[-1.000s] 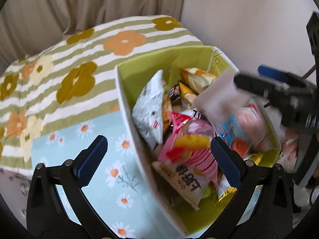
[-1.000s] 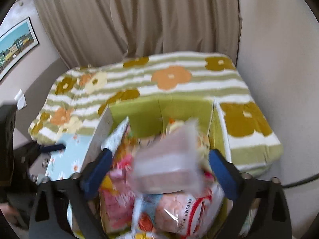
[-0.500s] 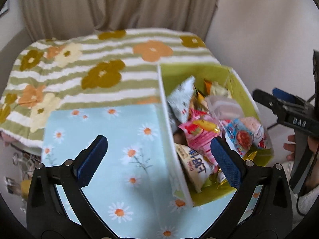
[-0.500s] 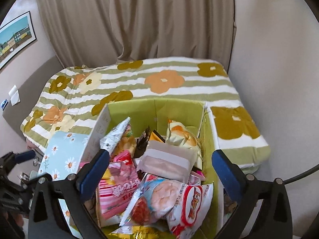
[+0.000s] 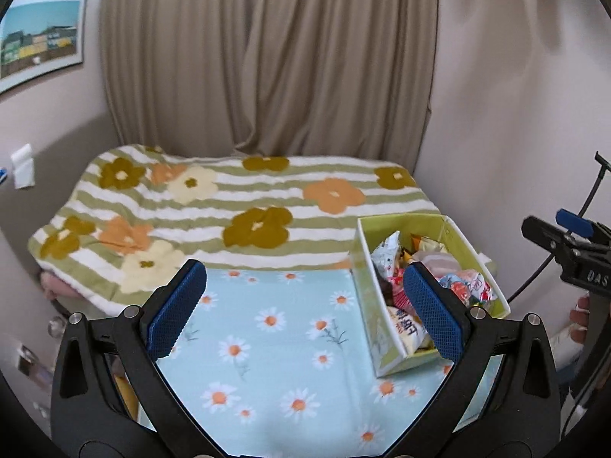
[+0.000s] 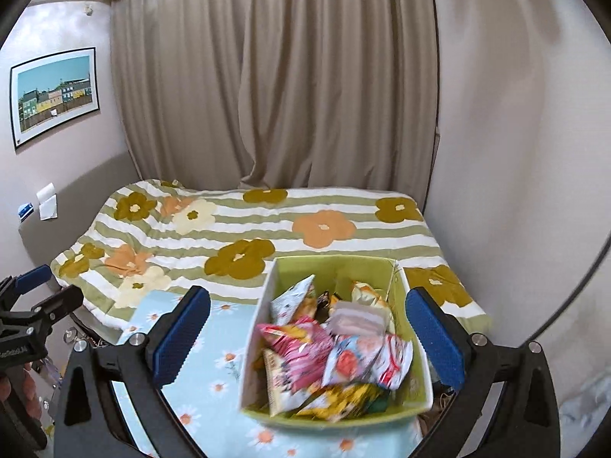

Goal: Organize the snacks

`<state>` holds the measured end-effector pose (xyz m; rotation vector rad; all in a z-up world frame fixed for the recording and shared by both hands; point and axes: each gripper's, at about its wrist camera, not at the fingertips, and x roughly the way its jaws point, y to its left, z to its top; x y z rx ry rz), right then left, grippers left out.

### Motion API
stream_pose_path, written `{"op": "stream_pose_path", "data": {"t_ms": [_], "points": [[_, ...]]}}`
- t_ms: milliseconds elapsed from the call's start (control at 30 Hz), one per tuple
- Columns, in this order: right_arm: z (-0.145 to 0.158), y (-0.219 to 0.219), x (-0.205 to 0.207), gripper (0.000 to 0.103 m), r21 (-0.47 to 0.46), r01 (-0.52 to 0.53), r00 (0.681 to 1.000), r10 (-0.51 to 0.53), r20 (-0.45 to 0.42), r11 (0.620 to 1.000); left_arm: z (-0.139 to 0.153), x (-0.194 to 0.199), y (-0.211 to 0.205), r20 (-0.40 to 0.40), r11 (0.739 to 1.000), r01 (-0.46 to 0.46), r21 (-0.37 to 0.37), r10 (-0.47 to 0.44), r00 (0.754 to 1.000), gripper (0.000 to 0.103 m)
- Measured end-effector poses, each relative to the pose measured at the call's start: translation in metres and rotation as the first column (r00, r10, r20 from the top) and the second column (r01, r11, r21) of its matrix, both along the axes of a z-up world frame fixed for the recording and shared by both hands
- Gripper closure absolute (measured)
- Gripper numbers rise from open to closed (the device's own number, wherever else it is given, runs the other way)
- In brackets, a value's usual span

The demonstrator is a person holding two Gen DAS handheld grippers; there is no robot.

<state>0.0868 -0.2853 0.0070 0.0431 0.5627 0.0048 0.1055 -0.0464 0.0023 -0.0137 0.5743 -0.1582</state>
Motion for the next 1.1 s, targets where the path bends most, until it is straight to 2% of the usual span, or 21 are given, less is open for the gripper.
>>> {"op": "stream_pose_path", "data": {"t_ms": [167,400,700,1100], "points": [[-0.004,0.024,-0.041,0.001,-0.012,0.017,1.000,-0.017,0.012,1.000,0.003,-0.042,0.023,0.020,1.000,-0.007,-0.025,0.008,1.000,0.000],[-0.007,0.034,-0.067,0.001,-0.012,0.052,0.998,-0.052,0.022,0.999,0.003,-0.076,0.028,0.039,1.000,0.005,-0.014,-0.004,0.999,0.000],[-0.002,0.034,-0.085,0.001,-0.010,0.082,0.996,-0.081,0.048,0.997,0.011,-0.087,0.022,0.066,1.000,0.026,-0.006,-0.026,0.997,0.000],[0.000,0.038,-0.083,0.001,-0.012,0.079,0.995,-0.078,0.056,0.997,0.013,-0.088,0.019,0.075,1.000,0.015,-0.003,-0.015,0.997,0.000]]}}
